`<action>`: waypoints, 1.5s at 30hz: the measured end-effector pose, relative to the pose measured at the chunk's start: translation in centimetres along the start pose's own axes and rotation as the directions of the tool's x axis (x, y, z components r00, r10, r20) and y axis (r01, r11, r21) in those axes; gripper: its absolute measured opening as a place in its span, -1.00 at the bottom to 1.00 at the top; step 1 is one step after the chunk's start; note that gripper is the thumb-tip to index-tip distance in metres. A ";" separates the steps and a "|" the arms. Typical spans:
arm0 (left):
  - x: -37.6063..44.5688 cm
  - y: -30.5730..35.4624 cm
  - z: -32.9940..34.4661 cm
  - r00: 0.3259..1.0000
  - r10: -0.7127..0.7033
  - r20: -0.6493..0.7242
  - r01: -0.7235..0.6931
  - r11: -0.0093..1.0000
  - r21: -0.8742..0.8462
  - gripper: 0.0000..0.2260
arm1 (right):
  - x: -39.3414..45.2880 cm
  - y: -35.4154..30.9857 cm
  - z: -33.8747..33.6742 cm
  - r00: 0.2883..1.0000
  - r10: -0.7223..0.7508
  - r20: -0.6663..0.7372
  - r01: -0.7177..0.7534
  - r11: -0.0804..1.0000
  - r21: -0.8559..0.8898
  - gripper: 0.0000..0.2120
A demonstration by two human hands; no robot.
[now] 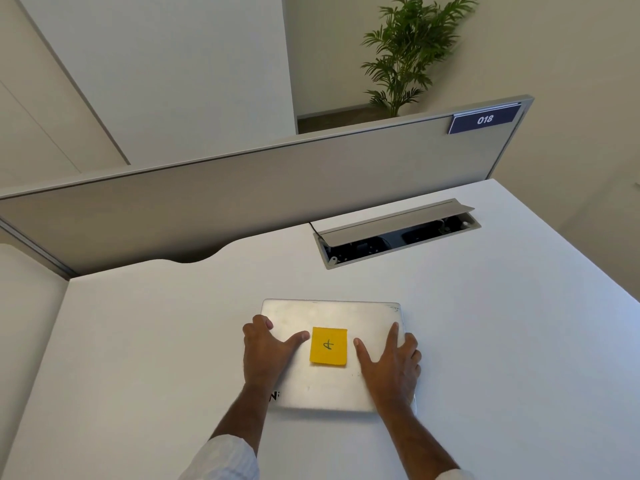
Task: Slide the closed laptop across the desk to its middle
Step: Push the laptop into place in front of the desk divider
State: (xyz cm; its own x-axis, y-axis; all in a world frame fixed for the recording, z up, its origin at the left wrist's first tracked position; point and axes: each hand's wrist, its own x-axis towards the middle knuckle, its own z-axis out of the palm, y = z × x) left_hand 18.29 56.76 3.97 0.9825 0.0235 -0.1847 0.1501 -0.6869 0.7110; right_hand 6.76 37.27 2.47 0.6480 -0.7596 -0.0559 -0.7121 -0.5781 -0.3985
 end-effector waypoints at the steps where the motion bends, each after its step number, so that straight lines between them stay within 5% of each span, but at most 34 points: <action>1: -0.2 -0.1 -0.2 1.000 -0.007 -0.009 0.007 1.000 -0.004 -0.28 | 0.1 -0.2 0.0 1.000 -0.016 0.006 0.016 1.000 -0.005 -0.12; 21: -3.9 -3.2 -2.5 0.978 -0.153 -0.139 0.142 0.986 -0.086 -0.30 | 0.7 -2.4 -0.1 0.959 -0.265 0.103 0.269 0.963 -0.029 -0.12; 26: -4.5 -3.9 -2.5 0.970 -0.189 -0.155 0.172 0.978 -0.118 -0.17 | 0.6 -2.8 0.0 0.948 -0.294 0.120 0.299 0.954 -0.024 -0.13; 33: -4.5 -4.0 -1.9 0.966 -0.221 -0.135 0.218 0.975 -0.042 -0.09 | 0.6 -2.3 0.7 0.943 -0.311 0.119 0.317 0.947 -0.039 -0.15; 45: -4.5 -4.9 0.2 0.946 -0.146 -0.291 0.215 0.951 0.223 -0.20 | 0.4 -2.0 1.7 0.940 -0.324 0.107 0.335 0.936 -0.109 -0.19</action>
State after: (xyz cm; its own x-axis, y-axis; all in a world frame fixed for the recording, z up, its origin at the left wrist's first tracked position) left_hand 13.10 59.88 1.23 0.9392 0.3338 -0.0805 0.3294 -0.8098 0.4855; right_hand 8.91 38.68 1.69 0.8689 -0.4946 -0.0210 -0.4785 -0.8282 -0.2919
